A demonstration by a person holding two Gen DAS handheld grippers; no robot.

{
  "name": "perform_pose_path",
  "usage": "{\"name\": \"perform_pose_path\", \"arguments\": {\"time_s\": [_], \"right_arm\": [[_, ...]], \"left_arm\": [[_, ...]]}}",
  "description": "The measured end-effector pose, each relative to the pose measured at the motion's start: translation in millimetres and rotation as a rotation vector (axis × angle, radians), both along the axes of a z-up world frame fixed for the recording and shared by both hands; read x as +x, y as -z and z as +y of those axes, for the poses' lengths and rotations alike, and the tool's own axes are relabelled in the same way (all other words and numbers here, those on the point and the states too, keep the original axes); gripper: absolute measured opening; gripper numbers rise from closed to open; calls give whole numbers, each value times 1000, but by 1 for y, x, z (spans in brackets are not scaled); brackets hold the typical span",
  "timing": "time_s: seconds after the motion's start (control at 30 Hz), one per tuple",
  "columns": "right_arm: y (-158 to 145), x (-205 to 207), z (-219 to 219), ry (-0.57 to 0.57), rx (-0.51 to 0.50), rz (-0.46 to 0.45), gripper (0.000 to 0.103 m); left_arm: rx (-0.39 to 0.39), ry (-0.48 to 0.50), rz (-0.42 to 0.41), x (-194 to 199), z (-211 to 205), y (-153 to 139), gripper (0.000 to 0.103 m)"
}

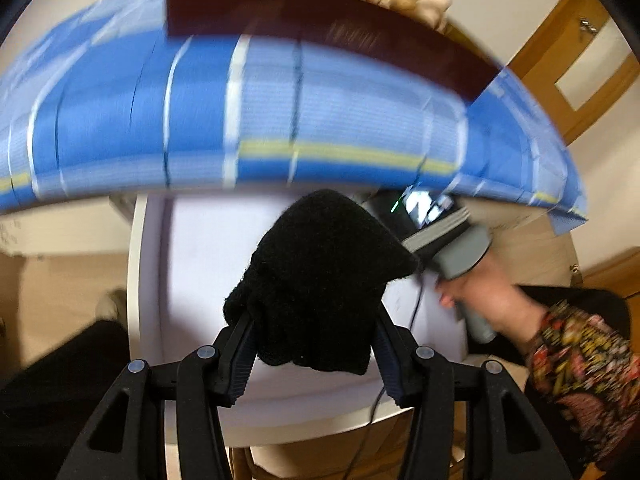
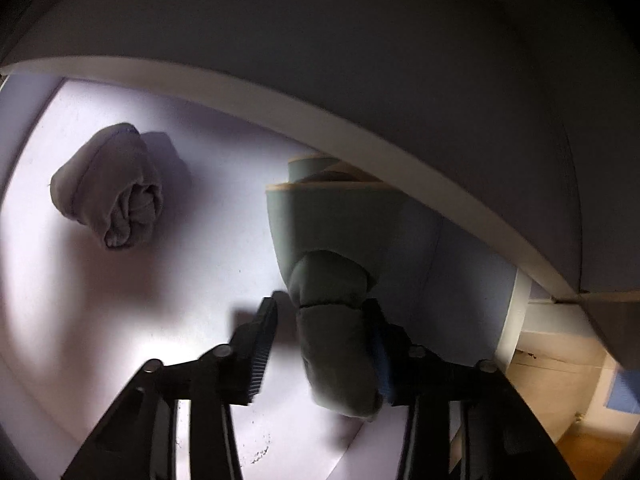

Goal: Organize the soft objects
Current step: 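Carry the black hat with the left gripper into the tray while the right gripper lifts the sage garment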

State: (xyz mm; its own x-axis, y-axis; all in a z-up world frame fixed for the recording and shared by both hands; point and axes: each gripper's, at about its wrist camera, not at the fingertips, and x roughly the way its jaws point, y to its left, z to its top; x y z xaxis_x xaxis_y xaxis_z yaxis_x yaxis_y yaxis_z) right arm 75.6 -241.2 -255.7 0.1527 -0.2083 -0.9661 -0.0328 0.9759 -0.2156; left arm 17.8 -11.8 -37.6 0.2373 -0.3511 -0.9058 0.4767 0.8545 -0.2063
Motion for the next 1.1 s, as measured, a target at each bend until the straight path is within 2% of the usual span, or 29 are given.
{"name": "perform_pose_path", "arguments": {"time_s": [0.07,0.2,0.37,0.5,0.8,1.0,1.1], "right_arm": [[1,-4,1,-7,2,11,33],[2,-13,3,11,50,27,33],[3,-30,4,55,124,45,33],[9,-42,6,88,159,87,33],[18,-85,11,147,213,135,33],[29,-86,-7,200,259,148,33],[42,-65,-12,209,274,148,33]], "left_arm": [[-27,21,-25,5,-8,-15,53],[-74,65,-72,10,-26,-47,53],[-134,98,-91,25,-48,-80,53],[-148,110,-103,39,-68,-100,53],[-108,104,-94,82,-115,-120,53],[-54,78,-101,112,-134,-123,53],[-28,64,-104,124,-141,-123,53]]}}
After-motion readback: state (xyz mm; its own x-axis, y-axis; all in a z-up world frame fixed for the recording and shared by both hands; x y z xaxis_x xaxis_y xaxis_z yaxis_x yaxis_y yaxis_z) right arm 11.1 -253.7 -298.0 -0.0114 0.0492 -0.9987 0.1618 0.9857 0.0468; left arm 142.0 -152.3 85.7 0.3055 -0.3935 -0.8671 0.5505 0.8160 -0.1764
